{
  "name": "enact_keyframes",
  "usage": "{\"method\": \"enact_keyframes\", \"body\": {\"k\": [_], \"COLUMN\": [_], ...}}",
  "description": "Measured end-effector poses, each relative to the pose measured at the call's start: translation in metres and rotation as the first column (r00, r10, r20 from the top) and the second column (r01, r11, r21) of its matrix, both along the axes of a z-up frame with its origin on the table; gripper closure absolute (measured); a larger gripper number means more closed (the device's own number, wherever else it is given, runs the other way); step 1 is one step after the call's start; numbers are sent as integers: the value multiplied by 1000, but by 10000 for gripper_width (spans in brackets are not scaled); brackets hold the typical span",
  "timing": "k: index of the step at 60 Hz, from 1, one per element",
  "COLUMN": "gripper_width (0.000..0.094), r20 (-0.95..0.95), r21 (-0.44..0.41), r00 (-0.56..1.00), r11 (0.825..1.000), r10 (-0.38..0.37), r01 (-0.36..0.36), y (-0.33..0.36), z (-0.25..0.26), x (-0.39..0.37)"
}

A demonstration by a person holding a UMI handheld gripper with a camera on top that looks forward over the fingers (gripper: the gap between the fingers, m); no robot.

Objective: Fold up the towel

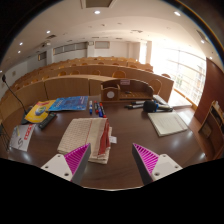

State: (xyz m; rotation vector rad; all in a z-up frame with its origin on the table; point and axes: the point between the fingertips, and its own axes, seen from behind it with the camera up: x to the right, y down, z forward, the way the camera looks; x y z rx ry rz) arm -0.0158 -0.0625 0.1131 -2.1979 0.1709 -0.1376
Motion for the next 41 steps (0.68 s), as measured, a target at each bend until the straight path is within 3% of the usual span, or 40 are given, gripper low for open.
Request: {"method": "enact_keyframes", "body": {"k": [14, 41], "gripper_width": [90, 89], "r20": [0, 20], "r21": [-12, -6], "r00": [996, 989], "r11": [996, 989], "r10": [86, 146], "r01": [-86, -146], "y": [-70, -121], "z": [32, 46], "x": [-38, -59]}}
